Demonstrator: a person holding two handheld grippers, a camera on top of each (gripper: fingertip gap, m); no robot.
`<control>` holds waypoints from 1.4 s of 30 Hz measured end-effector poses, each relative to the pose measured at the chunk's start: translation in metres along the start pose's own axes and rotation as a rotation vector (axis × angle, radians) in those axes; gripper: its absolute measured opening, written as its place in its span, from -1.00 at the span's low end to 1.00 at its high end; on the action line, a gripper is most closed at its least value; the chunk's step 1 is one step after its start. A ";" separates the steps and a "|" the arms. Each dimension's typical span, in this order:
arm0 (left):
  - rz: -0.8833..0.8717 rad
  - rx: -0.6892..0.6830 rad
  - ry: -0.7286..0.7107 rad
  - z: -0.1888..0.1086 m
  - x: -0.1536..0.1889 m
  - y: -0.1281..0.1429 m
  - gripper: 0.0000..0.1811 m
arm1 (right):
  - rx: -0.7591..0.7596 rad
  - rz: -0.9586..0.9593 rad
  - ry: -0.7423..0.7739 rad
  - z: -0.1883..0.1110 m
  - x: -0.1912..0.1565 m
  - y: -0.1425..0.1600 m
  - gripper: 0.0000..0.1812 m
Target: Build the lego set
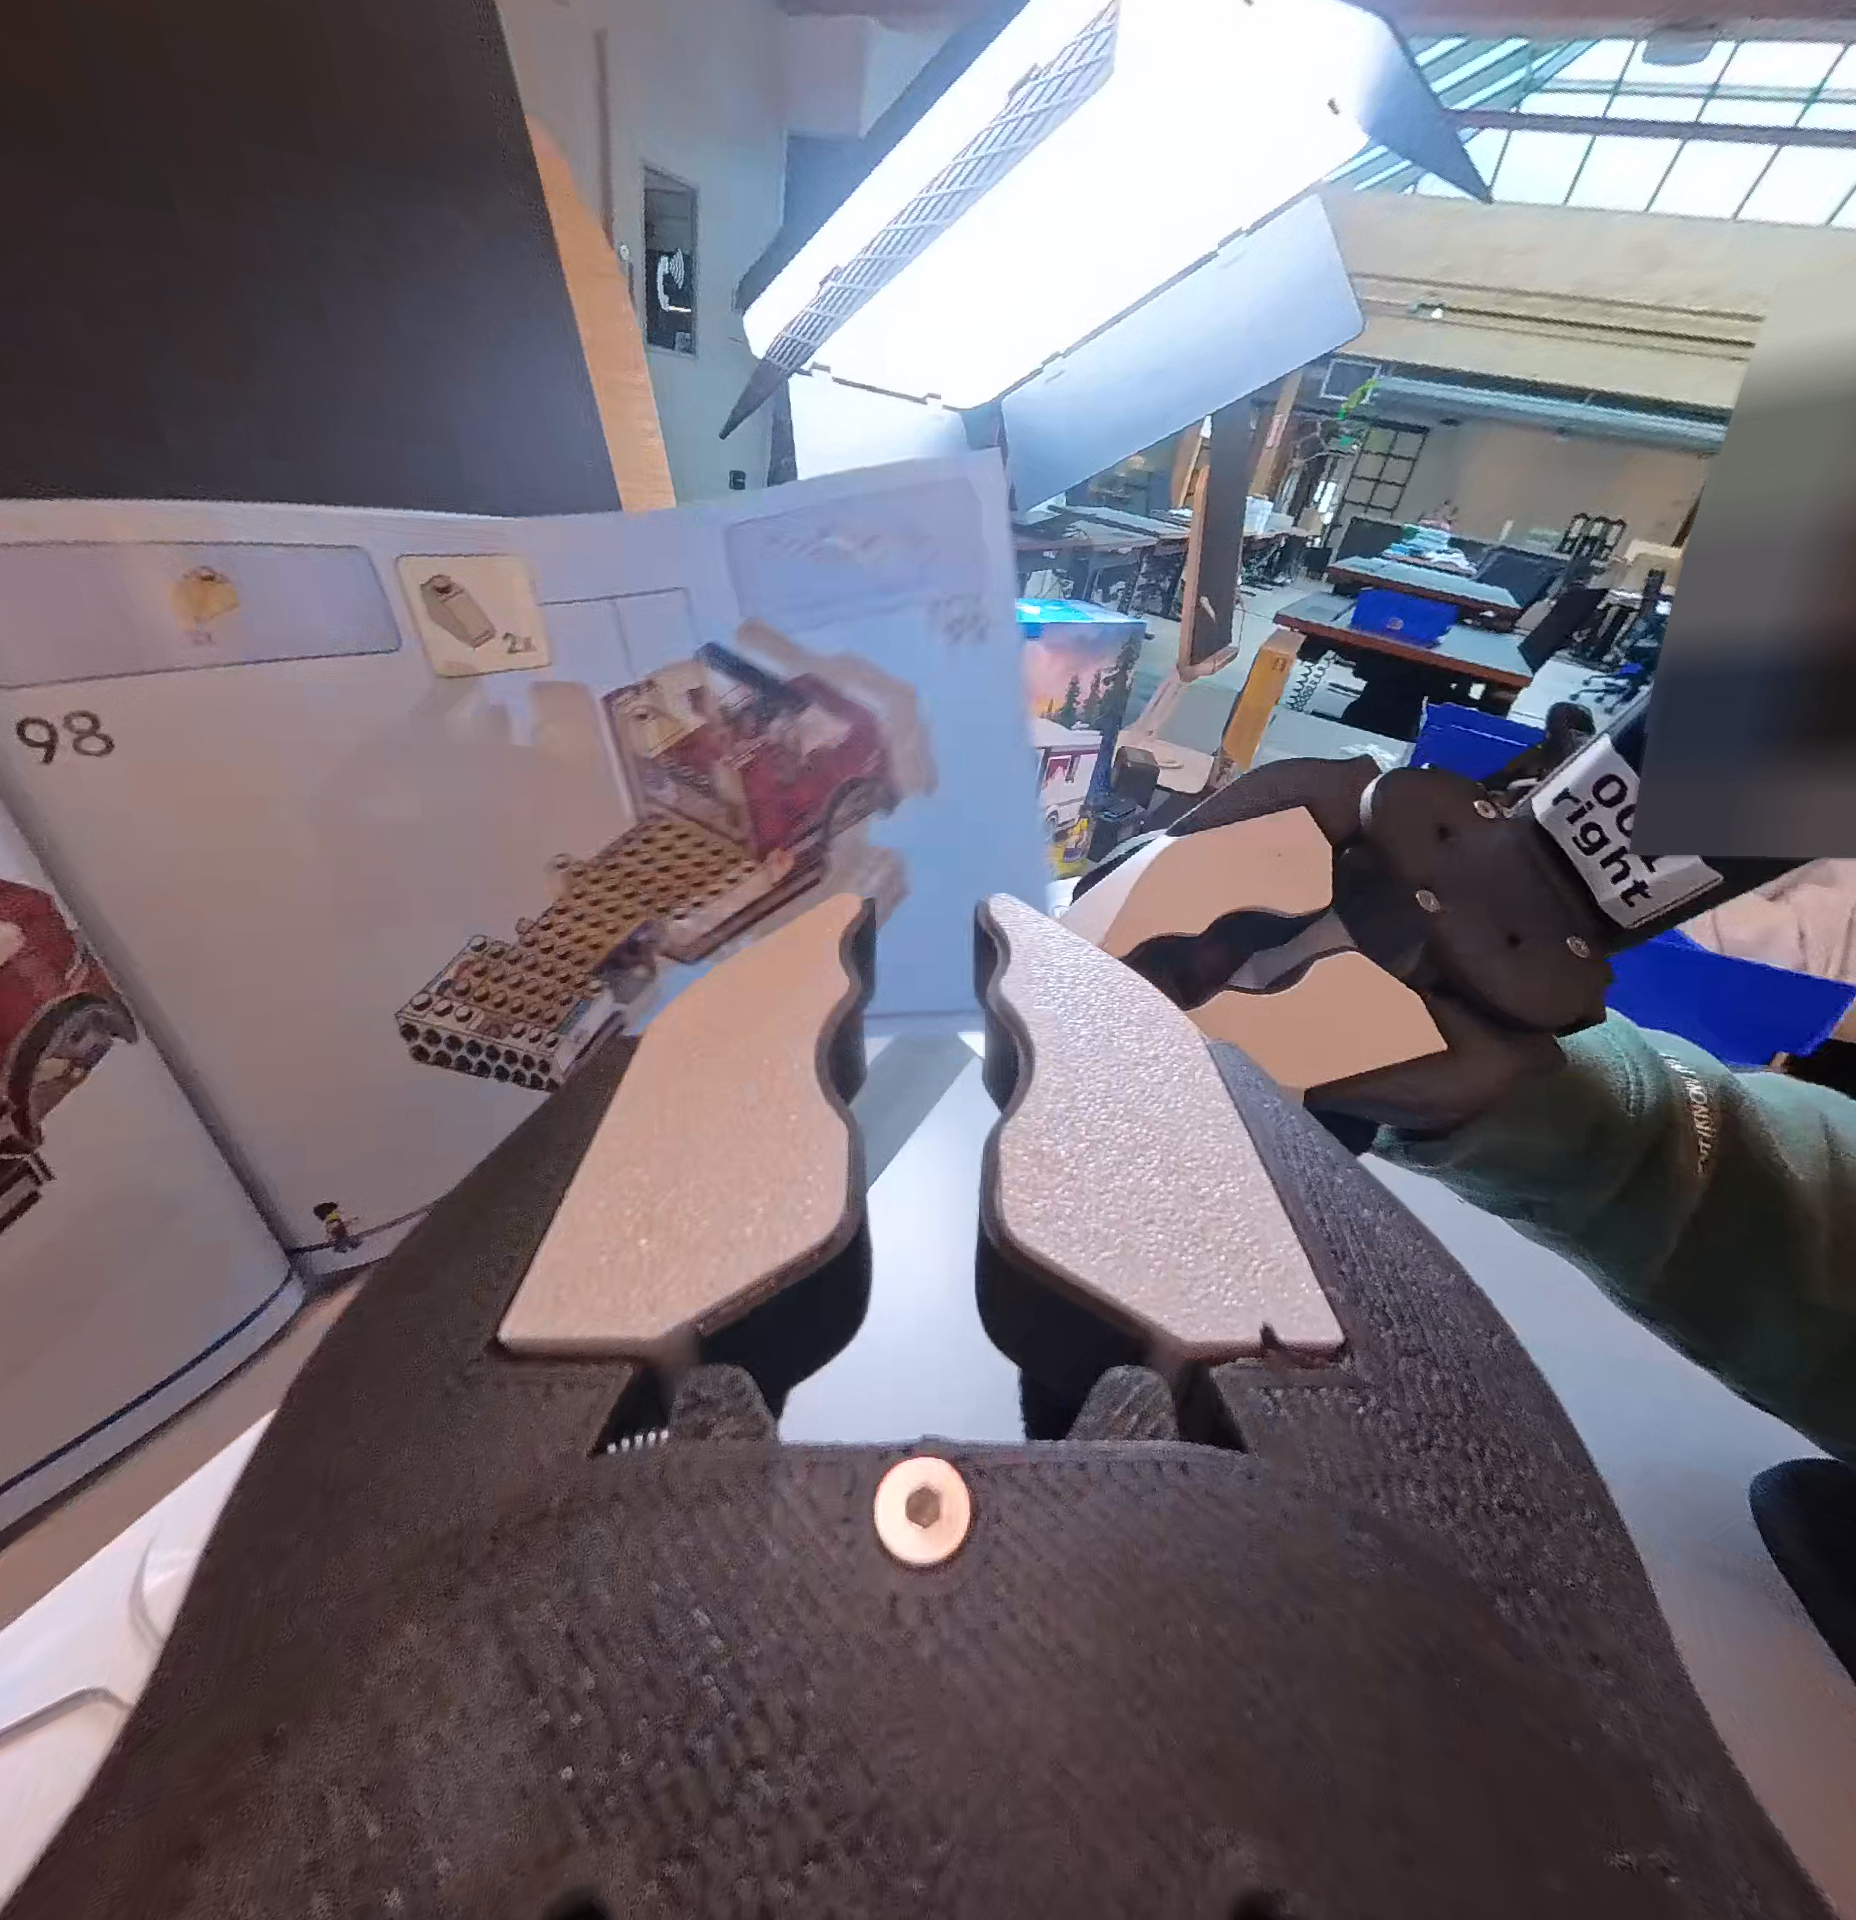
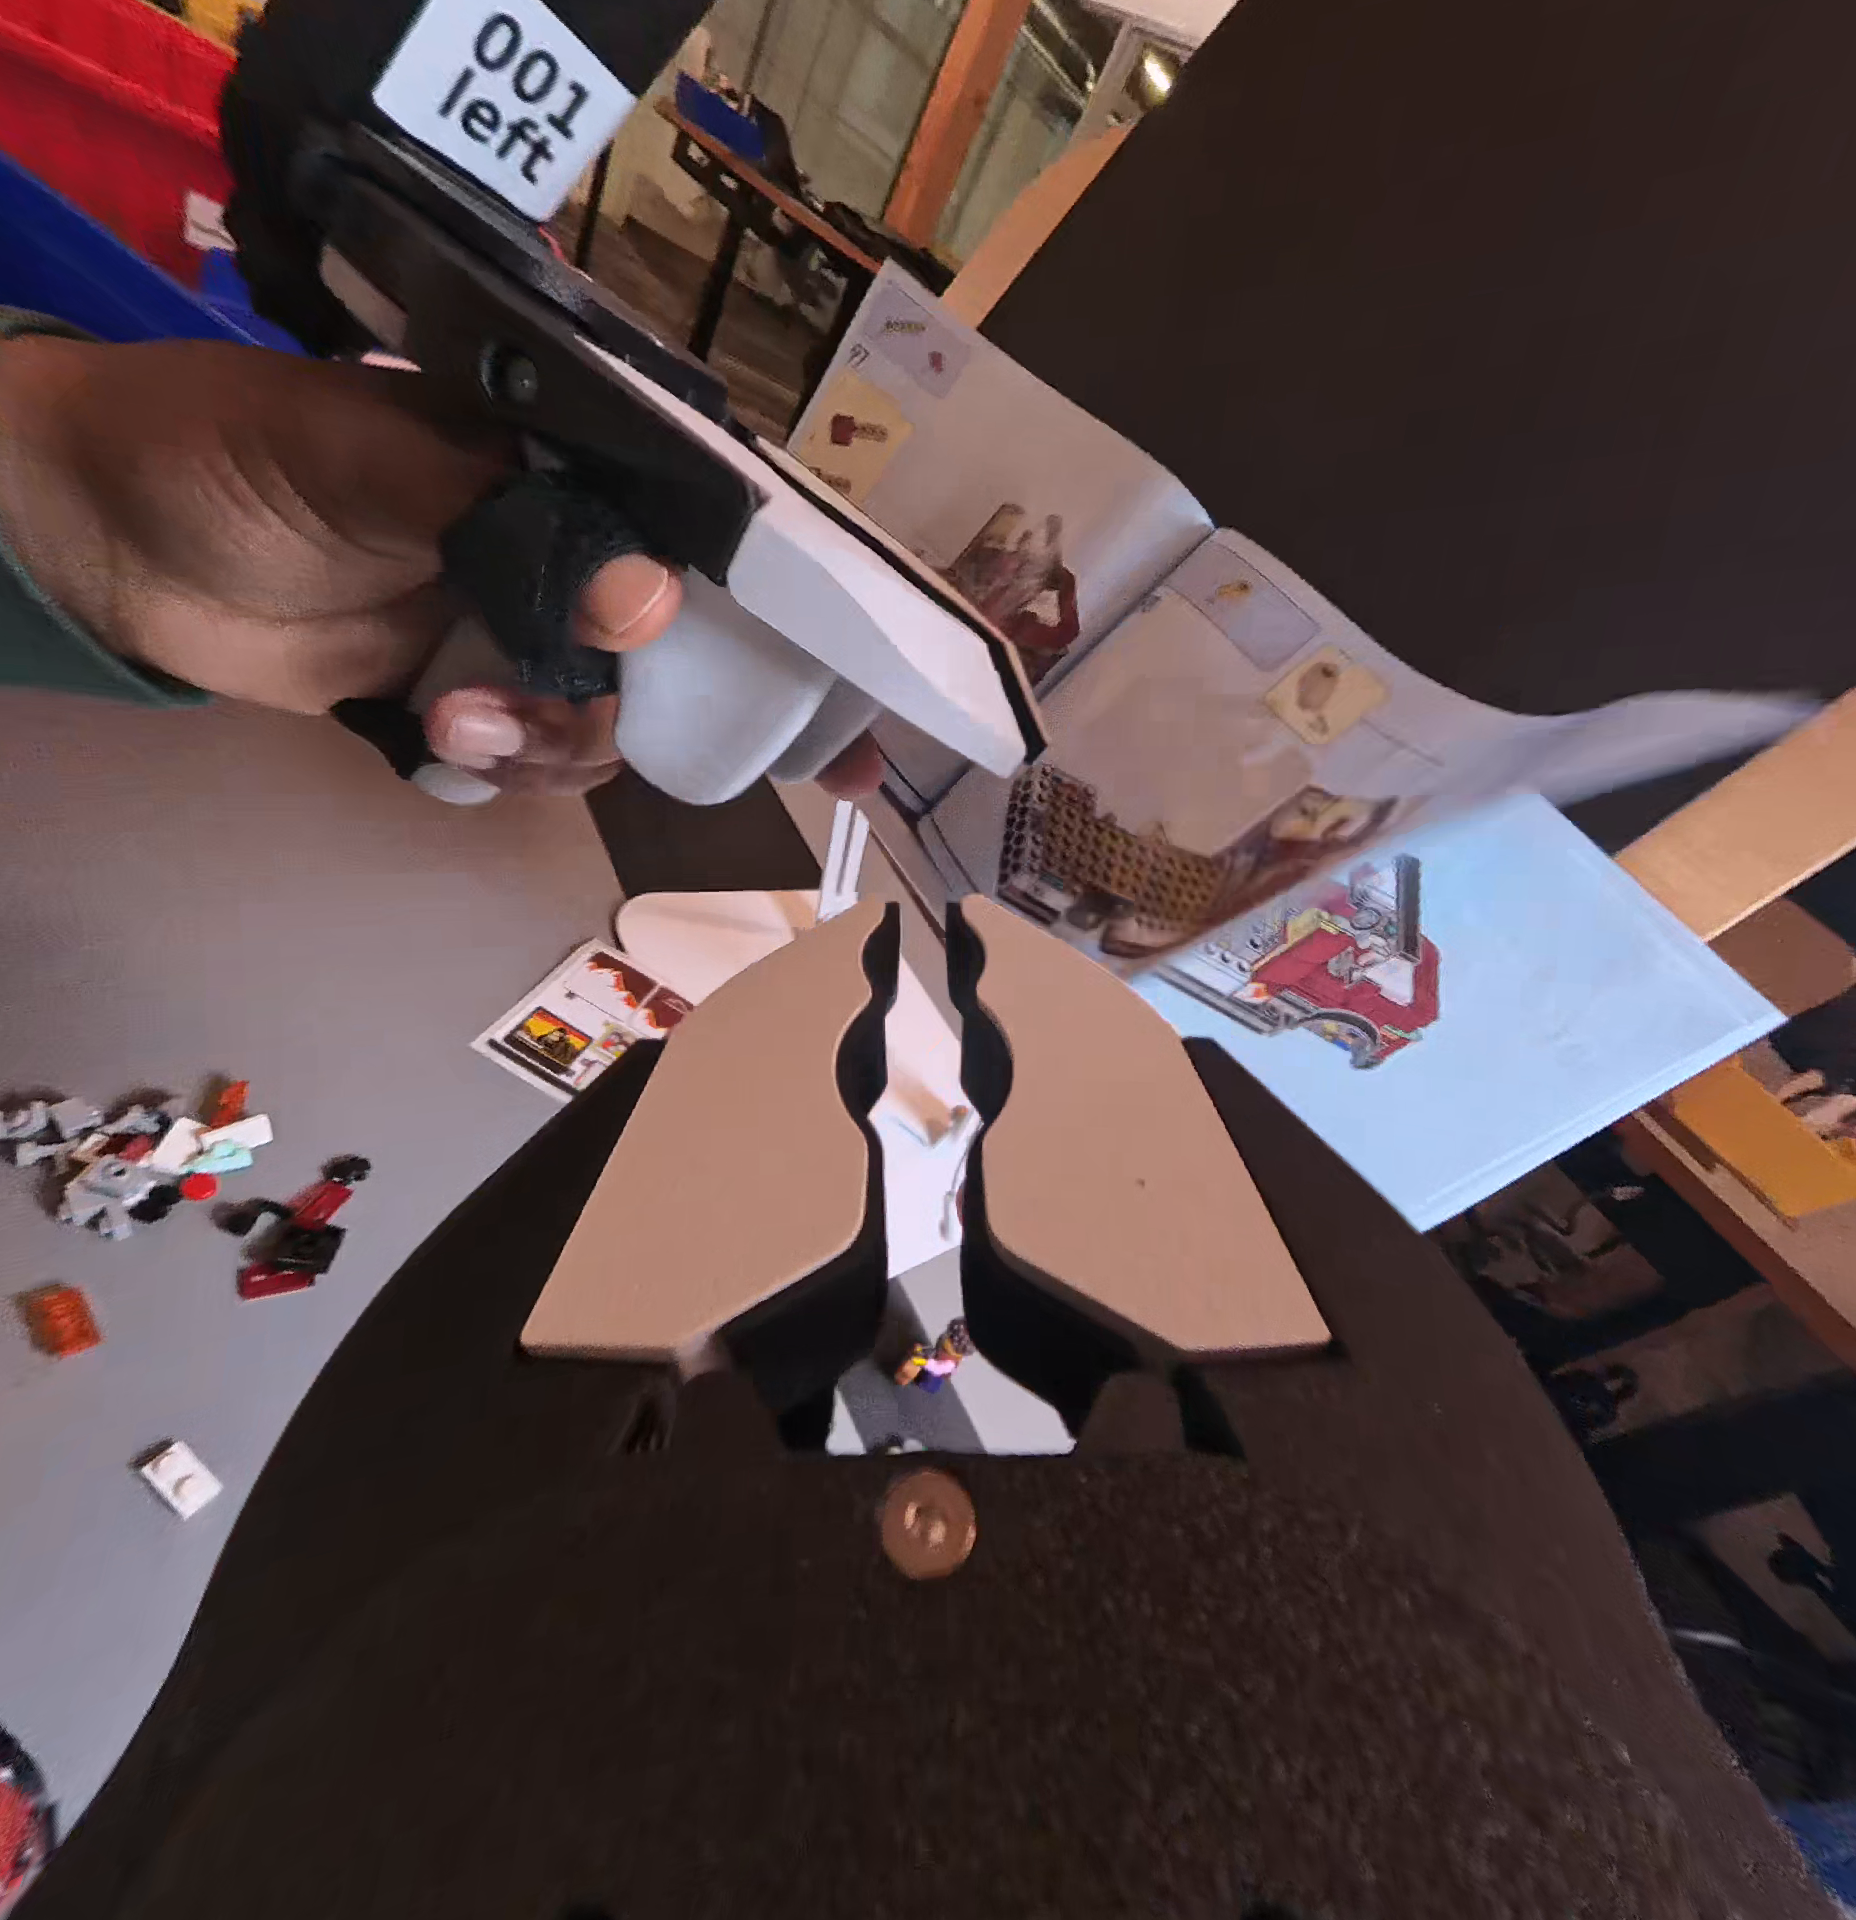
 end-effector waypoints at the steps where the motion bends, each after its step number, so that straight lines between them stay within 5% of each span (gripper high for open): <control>1: -0.001 -0.006 -0.001 0.001 -0.002 0.002 -0.86 | -0.005 -0.003 0.026 0.000 0.002 0.003 -0.90; 6: 0.024 -0.039 -0.048 0.004 -0.010 0.010 -0.97 | 0.071 0.103 0.230 -0.024 0.045 0.010 -0.83; 8: 0.044 -0.055 -0.072 0.004 -0.010 0.014 -0.97 | 0.081 0.217 0.277 -0.029 0.070 0.023 -0.67; 11: 0.070 -0.081 -0.093 0.006 -0.007 0.021 -0.95 | 0.006 0.418 0.226 -0.012 0.095 0.055 -0.28; 14: 0.094 -0.090 -0.109 0.007 -0.002 0.025 -0.95 | -0.010 0.530 0.139 0.011 0.098 0.071 -0.30; 18: 0.160 -0.133 -0.167 0.005 0.000 0.034 -0.92 | 0.031 0.415 0.211 0.020 0.093 0.051 -0.32; 23: 0.205 -0.168 -0.210 0.003 0.000 0.043 -0.90 | -0.054 0.243 0.362 0.040 0.104 0.025 -0.08; 28: 0.206 -0.157 -0.211 -0.002 0.004 0.046 -0.89 | -0.115 0.254 0.432 0.057 0.115 0.029 -0.29; 36: 0.121 -0.109 -0.326 -0.015 -0.025 0.038 -0.76 | -0.136 0.222 0.364 0.065 0.093 0.032 -0.98; 42: 0.033 -0.109 -0.460 -0.015 -0.066 0.023 -0.36 | -0.148 0.213 0.281 0.071 0.080 0.033 -0.98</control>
Point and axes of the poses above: each gripper's, where its closed fingertips meet, z out along the fingers, y out of its underside, x = y × z across the jaws, the point moved 2 cm from there along -z, back along the fingers, and after that the axes turned 15 degrees about -x, right-handed, at the moved point
